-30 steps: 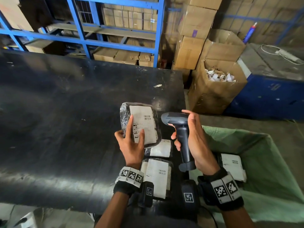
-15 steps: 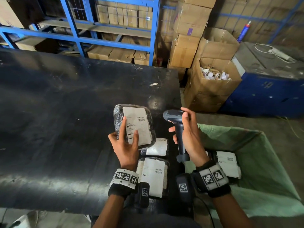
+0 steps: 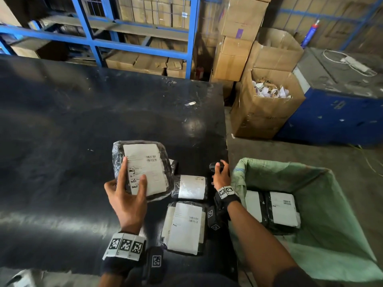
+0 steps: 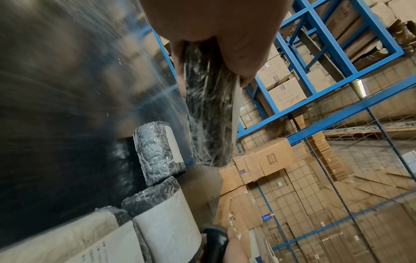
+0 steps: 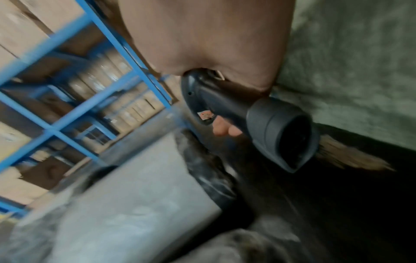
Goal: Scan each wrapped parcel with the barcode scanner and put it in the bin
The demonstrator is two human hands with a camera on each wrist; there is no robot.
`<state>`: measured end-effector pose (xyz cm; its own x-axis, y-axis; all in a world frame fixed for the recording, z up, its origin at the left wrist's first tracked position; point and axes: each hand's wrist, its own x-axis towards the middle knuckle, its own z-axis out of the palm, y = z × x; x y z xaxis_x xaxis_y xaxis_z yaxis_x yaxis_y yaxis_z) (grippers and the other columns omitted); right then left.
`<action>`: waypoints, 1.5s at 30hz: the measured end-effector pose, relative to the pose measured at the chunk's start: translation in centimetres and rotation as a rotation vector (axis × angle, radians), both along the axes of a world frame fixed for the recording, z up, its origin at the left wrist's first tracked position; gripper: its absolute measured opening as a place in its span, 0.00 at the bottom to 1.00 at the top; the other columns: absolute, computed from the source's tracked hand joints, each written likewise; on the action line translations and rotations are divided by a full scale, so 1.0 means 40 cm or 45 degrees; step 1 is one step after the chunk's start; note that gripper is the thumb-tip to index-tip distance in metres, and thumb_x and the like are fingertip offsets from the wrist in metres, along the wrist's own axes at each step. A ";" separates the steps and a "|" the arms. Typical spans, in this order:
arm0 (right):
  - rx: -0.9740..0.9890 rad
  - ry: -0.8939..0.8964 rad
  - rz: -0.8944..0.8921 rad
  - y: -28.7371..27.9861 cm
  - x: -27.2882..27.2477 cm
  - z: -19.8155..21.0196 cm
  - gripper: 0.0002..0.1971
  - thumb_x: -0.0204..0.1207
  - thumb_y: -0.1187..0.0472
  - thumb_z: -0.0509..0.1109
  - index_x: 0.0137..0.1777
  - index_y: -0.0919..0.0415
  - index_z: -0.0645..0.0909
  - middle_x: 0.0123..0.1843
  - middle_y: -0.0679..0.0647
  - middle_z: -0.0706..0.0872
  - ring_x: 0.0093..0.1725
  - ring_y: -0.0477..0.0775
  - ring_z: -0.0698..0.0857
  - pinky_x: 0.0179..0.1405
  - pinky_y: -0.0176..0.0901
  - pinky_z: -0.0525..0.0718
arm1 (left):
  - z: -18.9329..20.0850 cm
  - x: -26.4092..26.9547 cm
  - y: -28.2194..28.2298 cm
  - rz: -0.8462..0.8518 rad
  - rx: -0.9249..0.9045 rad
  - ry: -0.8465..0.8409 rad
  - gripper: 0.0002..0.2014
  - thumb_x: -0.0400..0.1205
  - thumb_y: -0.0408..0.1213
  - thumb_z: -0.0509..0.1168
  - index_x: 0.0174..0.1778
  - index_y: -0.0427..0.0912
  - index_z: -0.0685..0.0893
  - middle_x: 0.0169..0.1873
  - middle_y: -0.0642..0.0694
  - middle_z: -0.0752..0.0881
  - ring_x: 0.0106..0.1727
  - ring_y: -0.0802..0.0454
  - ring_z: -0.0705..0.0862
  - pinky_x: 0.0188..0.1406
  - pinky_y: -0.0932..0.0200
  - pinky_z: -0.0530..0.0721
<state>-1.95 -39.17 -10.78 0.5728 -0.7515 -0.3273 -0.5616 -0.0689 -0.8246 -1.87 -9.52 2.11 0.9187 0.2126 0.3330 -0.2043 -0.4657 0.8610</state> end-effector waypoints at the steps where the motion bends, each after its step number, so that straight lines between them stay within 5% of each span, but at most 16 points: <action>1: 0.026 0.021 0.020 -0.005 -0.001 -0.018 0.22 0.83 0.38 0.51 0.76 0.40 0.63 0.65 0.63 0.85 0.55 0.69 0.88 0.56 0.70 0.86 | 0.002 0.003 0.001 0.005 0.002 0.012 0.35 0.75 0.57 0.68 0.80 0.55 0.76 0.50 0.41 0.72 0.47 0.51 0.75 0.54 0.58 0.77; 6: 0.158 -0.010 0.023 0.020 -0.030 0.029 0.22 0.89 0.51 0.52 0.81 0.56 0.62 0.73 0.62 0.78 0.52 0.65 0.85 0.45 0.50 0.84 | 0.014 0.020 -0.005 0.003 -0.017 0.069 0.35 0.75 0.52 0.71 0.81 0.58 0.74 0.51 0.41 0.73 0.49 0.49 0.77 0.55 0.56 0.78; 10: 0.076 0.052 0.041 0.017 -0.031 0.079 0.25 0.90 0.53 0.49 0.86 0.58 0.57 0.83 0.67 0.67 0.79 0.68 0.70 0.78 0.54 0.65 | 0.025 0.033 -0.028 -0.049 -0.044 0.088 0.35 0.75 0.52 0.72 0.81 0.57 0.74 0.52 0.35 0.76 0.49 0.50 0.77 0.54 0.59 0.77; 13: -0.087 0.106 0.070 0.016 -0.025 0.114 0.29 0.89 0.47 0.49 0.87 0.52 0.52 0.86 0.65 0.62 0.83 0.68 0.63 0.82 0.59 0.60 | 0.032 0.041 -0.055 -0.104 -0.079 0.098 0.35 0.75 0.58 0.70 0.81 0.60 0.74 0.52 0.35 0.78 0.49 0.54 0.76 0.54 0.63 0.76; 17: -0.222 -0.086 0.296 0.041 -0.051 0.211 0.28 0.87 0.42 0.50 0.86 0.42 0.53 0.87 0.58 0.61 0.85 0.60 0.60 0.84 0.63 0.59 | 0.033 0.041 -0.090 -0.182 -0.103 0.103 0.36 0.74 0.60 0.68 0.82 0.62 0.72 0.53 0.38 0.79 0.49 0.77 0.73 0.49 0.84 0.69; 22: -0.123 -0.372 0.600 0.114 -0.117 0.377 0.24 0.86 0.41 0.55 0.80 0.25 0.56 0.77 0.42 0.70 0.77 0.44 0.70 0.76 0.47 0.69 | 0.046 0.023 -0.152 -0.310 -0.122 0.114 0.35 0.78 0.45 0.76 0.82 0.61 0.72 0.57 0.41 0.82 0.54 0.80 0.73 0.53 0.88 0.68; 27: -0.216 -0.478 0.657 0.151 -0.152 0.403 0.27 0.84 0.40 0.58 0.82 0.27 0.56 0.80 0.40 0.71 0.78 0.42 0.70 0.78 0.53 0.73 | 0.072 -0.008 -0.225 -0.449 -0.219 0.087 0.33 0.80 0.43 0.75 0.81 0.58 0.74 0.66 0.62 0.78 0.65 0.80 0.73 0.65 0.83 0.68; 32: -0.229 -0.578 0.525 0.120 -0.201 0.393 0.28 0.83 0.40 0.61 0.82 0.30 0.59 0.81 0.37 0.72 0.78 0.42 0.74 0.74 0.55 0.78 | 0.076 -0.031 -0.275 -0.609 -0.319 0.156 0.32 0.78 0.52 0.73 0.80 0.65 0.73 0.72 0.70 0.79 0.74 0.58 0.78 0.74 0.47 0.79; 36: -0.242 -0.601 0.426 0.077 -0.270 0.402 0.28 0.83 0.41 0.63 0.82 0.31 0.61 0.80 0.38 0.73 0.78 0.43 0.75 0.73 0.58 0.79 | 0.071 -0.076 -0.328 -0.706 -0.377 0.209 0.32 0.76 0.57 0.72 0.78 0.68 0.73 0.70 0.61 0.81 0.71 0.57 0.81 0.71 0.42 0.82; 40: -0.310 -0.513 0.299 0.003 -0.373 0.410 0.27 0.83 0.44 0.63 0.82 0.31 0.62 0.79 0.41 0.75 0.76 0.43 0.75 0.74 0.55 0.79 | 0.065 -0.146 -0.409 -0.897 -0.344 0.209 0.32 0.80 0.56 0.69 0.82 0.64 0.69 0.77 0.63 0.77 0.73 0.49 0.79 0.70 0.39 0.82; 45: -0.289 -0.417 0.200 -0.148 -0.521 0.416 0.25 0.84 0.48 0.65 0.80 0.35 0.68 0.76 0.36 0.76 0.75 0.37 0.76 0.75 0.49 0.78 | 0.051 -0.229 -0.498 -1.141 -0.013 0.424 0.36 0.80 0.72 0.49 0.85 0.71 0.49 0.76 0.50 0.79 0.73 0.48 0.81 0.71 0.39 0.80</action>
